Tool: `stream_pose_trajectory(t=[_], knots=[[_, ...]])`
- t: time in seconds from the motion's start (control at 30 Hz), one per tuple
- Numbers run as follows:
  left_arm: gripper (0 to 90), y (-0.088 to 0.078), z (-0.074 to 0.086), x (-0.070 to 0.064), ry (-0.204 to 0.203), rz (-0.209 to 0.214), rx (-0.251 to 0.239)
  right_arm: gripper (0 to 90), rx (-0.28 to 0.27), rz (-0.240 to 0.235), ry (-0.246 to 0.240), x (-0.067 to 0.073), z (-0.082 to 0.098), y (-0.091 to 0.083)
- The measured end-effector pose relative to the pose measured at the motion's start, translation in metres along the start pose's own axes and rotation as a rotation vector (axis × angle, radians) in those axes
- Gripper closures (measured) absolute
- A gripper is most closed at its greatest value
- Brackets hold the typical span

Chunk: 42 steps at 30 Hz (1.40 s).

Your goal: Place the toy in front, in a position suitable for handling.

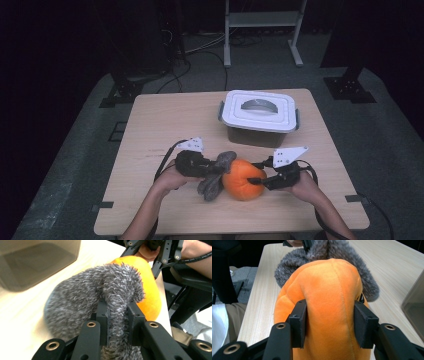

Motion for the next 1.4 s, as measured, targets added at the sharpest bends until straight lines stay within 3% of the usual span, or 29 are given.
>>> stream_pose_trajectory(t=[0.1,0.23,0.33,0.43,0.5,0.57,0.77,0.97,1.13,1.4], knots=[[75.5,0.003,-0.006,-0.002,0.007,0.045,-0.047,50.3,0.001,0.0,-0.005,0.0,-0.001,0.001],[75.5,0.015,-0.03,-0.014,0.07,0.09,-0.049,50.5,0.001,0.002,-0.006,0.0,-0.002,0.003],[75.5,0.03,-0.052,-0.024,0.126,0.116,-0.015,50.5,0.001,0.008,-0.016,0.002,-0.005,0.005],[75.4,0.047,-0.064,-0.027,0.151,0.105,0.047,50.6,0.002,0.005,-0.023,0.004,-0.007,0.007],[75.5,0.051,-0.063,-0.022,0.139,0.1,0.067,50.7,0.002,0.006,-0.018,0.004,-0.005,0.006],[75.6,0.049,-0.057,-0.018,0.117,0.106,0.047,50.7,-0.006,0.005,-0.008,0.003,-0.002,0.004],[75.8,0.033,-0.042,-0.017,0.102,0.092,0.032,51.4,-0.009,-0.005,-0.024,0.006,-0.002,0.006],[75.5,0.011,-0.025,-0.012,0.076,0.038,0.029,51.7,-0.01,0.0,-0.021,0.004,0.0,0.004],[75.3,0.004,-0.012,-0.005,0.035,0.019,0.018,51.8,-0.016,-0.005,-0.007,0.001,0.002,0.001],[75.2,0.005,-0.01,-0.003,0.032,0.019,0.022,51.8,-0.015,-0.009,0.001,-0.003,0.006,-0.004]])
Point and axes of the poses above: each handheld gripper's, and its own axes: y roughly forward along the jaws, z roughly out of its underside, x roughly to its left, the point moved 3 cm from there along y, roughly forward along the jaws, and after that the axes turned 13 degrees about z, right-handed, at the moved point
